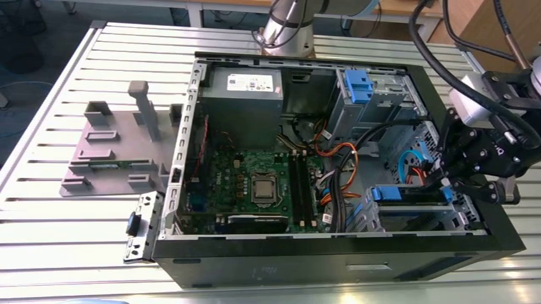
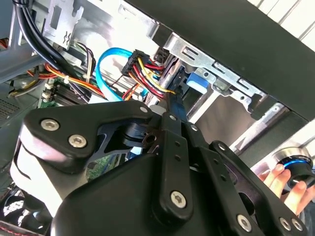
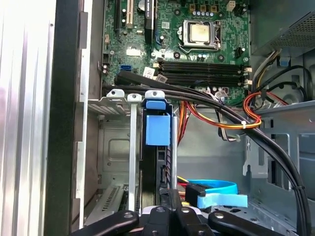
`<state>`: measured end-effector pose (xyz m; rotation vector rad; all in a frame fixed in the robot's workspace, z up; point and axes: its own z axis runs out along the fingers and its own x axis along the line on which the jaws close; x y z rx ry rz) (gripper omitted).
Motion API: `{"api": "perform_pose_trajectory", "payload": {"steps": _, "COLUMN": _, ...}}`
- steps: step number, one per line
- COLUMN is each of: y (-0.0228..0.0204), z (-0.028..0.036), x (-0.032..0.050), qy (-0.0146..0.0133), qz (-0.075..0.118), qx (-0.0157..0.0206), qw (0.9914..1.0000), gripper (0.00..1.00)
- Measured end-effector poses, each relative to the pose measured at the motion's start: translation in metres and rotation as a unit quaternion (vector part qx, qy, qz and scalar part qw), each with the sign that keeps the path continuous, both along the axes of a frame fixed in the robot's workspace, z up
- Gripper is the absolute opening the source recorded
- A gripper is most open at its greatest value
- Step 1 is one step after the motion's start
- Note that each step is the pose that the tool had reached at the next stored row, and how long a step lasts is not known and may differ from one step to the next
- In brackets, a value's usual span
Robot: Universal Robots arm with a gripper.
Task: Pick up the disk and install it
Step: 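Insert the first disk wire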
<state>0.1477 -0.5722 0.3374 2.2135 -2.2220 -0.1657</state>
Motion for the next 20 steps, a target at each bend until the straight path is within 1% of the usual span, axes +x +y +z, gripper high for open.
{"api": "perform_pose_trajectory", "payload": {"steps": 5, "y": 0.0000, "z": 0.0009, "x": 0.0049, "qy": 0.0003, "qz": 0.000, "qx": 0.0000, "qw": 1.00000, "gripper": 0.11}}
{"api": "perform_pose_trajectory", "payload": {"steps": 20, "y": 0.0000, "z": 0.0010, "x": 0.0195, "qy": 0.0029, "qz": 0.000, "qx": 0.0000, "qw": 1.00000, "gripper": 0.11}}
